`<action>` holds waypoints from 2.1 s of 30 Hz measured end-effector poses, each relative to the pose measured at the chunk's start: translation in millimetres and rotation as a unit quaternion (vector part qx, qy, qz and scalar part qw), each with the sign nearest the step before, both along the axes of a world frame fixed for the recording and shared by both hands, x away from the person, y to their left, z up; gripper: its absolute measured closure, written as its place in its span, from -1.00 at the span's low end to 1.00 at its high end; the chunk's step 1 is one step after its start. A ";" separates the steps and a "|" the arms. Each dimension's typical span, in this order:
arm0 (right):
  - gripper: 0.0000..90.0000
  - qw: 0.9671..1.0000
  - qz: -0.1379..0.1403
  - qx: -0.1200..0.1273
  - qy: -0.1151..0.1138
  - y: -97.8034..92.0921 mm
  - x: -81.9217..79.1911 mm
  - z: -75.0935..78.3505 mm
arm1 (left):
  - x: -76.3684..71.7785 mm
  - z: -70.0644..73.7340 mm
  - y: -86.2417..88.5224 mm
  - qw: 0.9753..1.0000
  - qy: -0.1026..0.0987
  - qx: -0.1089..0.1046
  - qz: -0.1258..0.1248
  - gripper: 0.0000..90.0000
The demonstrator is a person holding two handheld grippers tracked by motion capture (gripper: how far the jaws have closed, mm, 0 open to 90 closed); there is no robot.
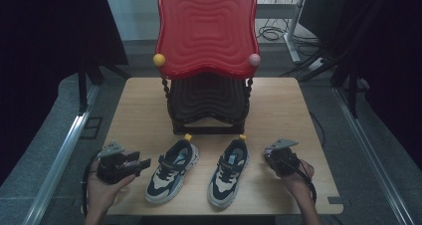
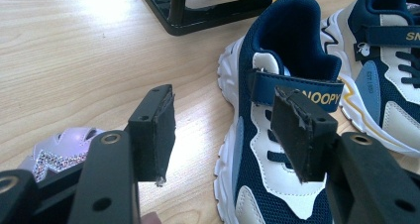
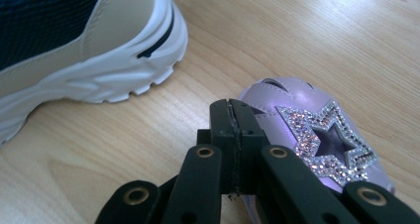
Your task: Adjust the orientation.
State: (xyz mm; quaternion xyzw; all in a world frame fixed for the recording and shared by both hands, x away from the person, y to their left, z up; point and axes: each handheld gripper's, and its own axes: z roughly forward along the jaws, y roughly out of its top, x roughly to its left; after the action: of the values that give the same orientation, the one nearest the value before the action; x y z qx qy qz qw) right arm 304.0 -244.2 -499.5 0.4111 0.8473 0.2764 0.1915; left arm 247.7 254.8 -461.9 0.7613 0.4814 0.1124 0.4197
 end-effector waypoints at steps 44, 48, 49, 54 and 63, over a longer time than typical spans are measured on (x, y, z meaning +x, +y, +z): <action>0.99 0.997 -0.057 0.050 -0.010 3.6 8.8 15.0 | 0.3 -2.4 -2.0 1.000 0.007 0.005 -0.004 -0.06; 0.96 0.994 -0.055 0.089 -0.022 -8.1 4.7 24.9 | -0.5 -1.2 0.1 1.000 0.005 0.002 -0.001 -0.06; 0.96 0.993 -0.055 0.098 -0.024 -11.1 3.6 27.1 | -0.5 -1.1 0.6 1.000 0.005 0.002 -0.001 -0.06; 0.94 0.990 -0.055 0.125 -0.034 -22.0 -0.9 34.0 | -0.3 -1.6 2.0 1.000 0.007 0.000 0.002 -0.06; 0.93 0.989 -0.051 0.136 -0.035 -28.7 -7.6 38.4 | -2.3 0.6 2.0 1.000 0.003 -0.001 0.002 -0.07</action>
State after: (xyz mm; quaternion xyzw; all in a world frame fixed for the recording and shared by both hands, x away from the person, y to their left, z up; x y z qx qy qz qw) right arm 296.5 -272.9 -461.1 0.4664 0.7723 0.3933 0.1769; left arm 245.5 256.8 -461.4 0.7601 0.4846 0.1103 0.4186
